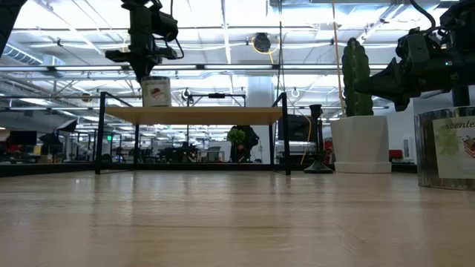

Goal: Pick & Place candle stick holders
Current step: Put the top green scented candle on the shelf, then put the left green scented candle on the shelf

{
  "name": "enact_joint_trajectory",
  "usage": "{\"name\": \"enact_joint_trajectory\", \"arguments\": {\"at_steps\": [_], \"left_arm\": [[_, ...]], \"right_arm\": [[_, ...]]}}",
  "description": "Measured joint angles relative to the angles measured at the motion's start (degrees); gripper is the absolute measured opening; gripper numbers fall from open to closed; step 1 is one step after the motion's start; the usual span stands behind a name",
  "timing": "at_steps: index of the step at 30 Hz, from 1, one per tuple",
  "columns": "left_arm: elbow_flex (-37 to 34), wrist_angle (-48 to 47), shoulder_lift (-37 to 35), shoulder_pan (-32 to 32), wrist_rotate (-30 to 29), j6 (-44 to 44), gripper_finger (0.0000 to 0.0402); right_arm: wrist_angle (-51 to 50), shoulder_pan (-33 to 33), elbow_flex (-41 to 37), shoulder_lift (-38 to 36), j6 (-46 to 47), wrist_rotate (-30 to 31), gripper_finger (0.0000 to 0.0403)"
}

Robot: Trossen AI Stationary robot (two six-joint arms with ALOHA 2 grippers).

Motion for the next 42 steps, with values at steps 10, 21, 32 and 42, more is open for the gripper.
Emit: {"name": "enact_joint_trajectory", "arguments": {"at_steps": [10, 21, 32, 42], "left_arm": [[0.0, 0.0, 0.0, 0.0, -0.4, 1.2, 0.0012], [0.1, 0.0, 0.0, 0.0, -0.5, 0.8, 0.0061], [0.1, 0.0, 0.0, 0.1, -0.5, 1.3, 0.0114], [0.1, 0.0, -7.7, 1.1, 3.2, 0.6, 0.0124]], "right_arm": [[0.0, 0.0, 0.0, 0.0, 0.0, 0.0, 0.0004], [0.0, 0.0, 0.0, 0.0, 0.0, 0.0, 0.0004], [0.0, 0.0, 0.0, 0.0, 0.0, 0.0, 0.0004], [0.0, 0.0, 0.0, 0.0, 0.0, 0.0, 0.0004]]}}
